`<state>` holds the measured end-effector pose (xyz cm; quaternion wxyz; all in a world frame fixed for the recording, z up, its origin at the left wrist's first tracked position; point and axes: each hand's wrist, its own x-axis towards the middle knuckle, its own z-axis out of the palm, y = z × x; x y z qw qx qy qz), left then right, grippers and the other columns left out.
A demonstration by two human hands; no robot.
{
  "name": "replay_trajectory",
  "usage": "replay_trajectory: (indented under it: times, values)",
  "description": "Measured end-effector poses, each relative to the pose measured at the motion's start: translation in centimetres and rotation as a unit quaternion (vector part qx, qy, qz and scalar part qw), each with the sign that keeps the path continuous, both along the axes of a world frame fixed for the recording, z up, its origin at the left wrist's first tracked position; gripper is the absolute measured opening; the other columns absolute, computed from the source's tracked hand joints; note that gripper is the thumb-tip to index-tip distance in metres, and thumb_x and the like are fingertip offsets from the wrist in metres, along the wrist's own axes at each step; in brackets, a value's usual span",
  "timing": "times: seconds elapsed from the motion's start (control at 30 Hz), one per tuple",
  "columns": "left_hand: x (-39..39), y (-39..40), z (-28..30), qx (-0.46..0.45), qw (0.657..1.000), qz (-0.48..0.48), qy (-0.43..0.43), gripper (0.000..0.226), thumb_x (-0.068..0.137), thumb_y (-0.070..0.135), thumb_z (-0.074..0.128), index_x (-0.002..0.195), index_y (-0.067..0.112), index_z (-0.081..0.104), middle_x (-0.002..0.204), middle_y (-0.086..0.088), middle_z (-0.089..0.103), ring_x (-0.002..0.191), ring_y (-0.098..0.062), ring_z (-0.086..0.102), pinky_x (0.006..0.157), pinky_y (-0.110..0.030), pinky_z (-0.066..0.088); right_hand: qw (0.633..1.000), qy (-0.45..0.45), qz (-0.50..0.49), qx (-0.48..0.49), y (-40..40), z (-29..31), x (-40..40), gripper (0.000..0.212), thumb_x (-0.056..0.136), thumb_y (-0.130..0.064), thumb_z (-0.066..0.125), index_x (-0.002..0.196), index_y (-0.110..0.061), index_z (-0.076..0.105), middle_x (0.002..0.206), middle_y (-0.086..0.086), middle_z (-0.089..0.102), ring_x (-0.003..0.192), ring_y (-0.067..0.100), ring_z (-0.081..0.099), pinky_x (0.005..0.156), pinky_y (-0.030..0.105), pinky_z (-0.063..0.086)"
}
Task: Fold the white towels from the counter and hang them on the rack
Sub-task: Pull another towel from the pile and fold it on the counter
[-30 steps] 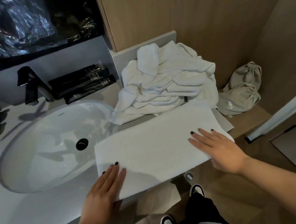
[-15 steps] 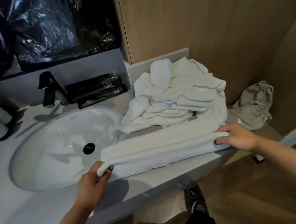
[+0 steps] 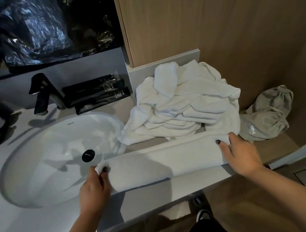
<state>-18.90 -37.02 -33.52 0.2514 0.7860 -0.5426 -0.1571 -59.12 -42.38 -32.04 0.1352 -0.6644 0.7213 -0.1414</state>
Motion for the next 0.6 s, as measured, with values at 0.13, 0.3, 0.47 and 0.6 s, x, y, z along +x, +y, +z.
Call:
replay_trajectory:
  times: [0.13,0.3,0.47,0.6]
  values:
    - [-0.1,-1.3,0.4,0.041,0.999,0.004,-0.029,0.017,0.100,0.019,0.049,0.106,0.003,0.049,0.078,-0.028,0.065,0.072,-0.048,0.062,0.058,-0.040,0.040,0.998,0.049,0.003,-0.042,-0.4,-0.2,0.6,0.027,0.094,-0.025,0.058,0.079,-0.017,0.037,0.055,-0.002,0.042,0.046,0.025,0.045,0.046,0.028,0.024]
    - [0.3,-2.8,1.5,0.110,0.993,-0.010,-0.047,0.019,0.102,0.022,0.044,0.108,0.005,0.048,0.084,-0.030,0.064,0.076,-0.046,0.059,0.064,-0.040,0.040,0.997,0.069,-0.015,-0.032,-0.9,-0.1,1.1,0.024,0.093,-0.023,0.058,0.079,-0.012,0.041,0.050,-0.004,0.036,0.045,0.031,0.051,0.047,0.027,0.020]
    - [1.0,-2.7,1.9,0.119,0.992,-0.027,-0.022,0.016,0.102,0.026,0.043,0.101,0.010,0.046,0.069,-0.009,0.055,0.064,-0.031,0.049,0.063,-0.041,0.044,0.996,0.085,-0.012,-0.005,-1.6,0.7,1.2,0.024,0.097,-0.028,0.052,0.082,-0.013,0.038,0.051,-0.004,0.037,0.048,0.024,0.038,0.049,0.029,0.021]
    - [2.2,-0.5,2.1,0.072,0.997,-0.034,0.015,0.011,0.101,0.024,0.047,0.101,0.013,0.050,0.063,-0.003,0.055,0.059,-0.028,0.053,0.055,-0.038,0.040,0.997,0.064,0.015,-0.035,-0.8,1.7,0.7,0.032,0.092,-0.020,0.060,0.072,-0.014,0.035,0.043,-0.013,0.027,0.035,0.013,0.026,0.045,0.021,0.014]
